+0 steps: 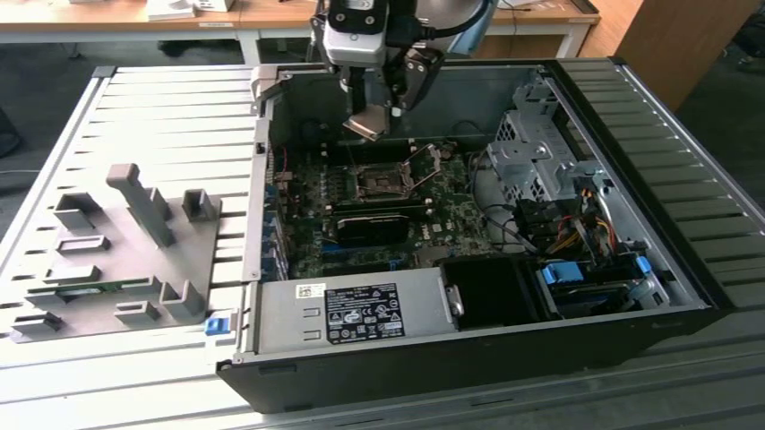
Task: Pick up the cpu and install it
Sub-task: 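Place the cpu into insertion slot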
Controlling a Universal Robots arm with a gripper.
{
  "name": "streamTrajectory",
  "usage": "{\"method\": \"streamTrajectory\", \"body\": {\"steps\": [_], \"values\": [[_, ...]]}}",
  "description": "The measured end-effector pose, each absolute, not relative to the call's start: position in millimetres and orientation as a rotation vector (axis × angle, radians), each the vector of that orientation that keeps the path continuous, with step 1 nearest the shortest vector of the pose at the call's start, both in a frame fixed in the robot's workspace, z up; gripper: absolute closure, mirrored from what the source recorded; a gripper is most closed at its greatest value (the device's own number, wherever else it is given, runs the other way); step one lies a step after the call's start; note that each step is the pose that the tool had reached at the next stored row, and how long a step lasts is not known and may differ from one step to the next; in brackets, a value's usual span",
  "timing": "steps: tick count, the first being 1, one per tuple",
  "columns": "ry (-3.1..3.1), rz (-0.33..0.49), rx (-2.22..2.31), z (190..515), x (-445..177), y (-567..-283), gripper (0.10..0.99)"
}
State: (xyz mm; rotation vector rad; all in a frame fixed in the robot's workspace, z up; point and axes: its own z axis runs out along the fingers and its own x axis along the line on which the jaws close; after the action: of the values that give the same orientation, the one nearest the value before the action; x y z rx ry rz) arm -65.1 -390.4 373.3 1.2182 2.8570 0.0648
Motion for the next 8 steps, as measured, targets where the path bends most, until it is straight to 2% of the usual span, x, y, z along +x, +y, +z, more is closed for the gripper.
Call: {"method": "streamTrajectory", "body": {"steps": [8], "values": [[2.82,0.063,1.298,373.0,-65.1,-390.4,0.561]]}}
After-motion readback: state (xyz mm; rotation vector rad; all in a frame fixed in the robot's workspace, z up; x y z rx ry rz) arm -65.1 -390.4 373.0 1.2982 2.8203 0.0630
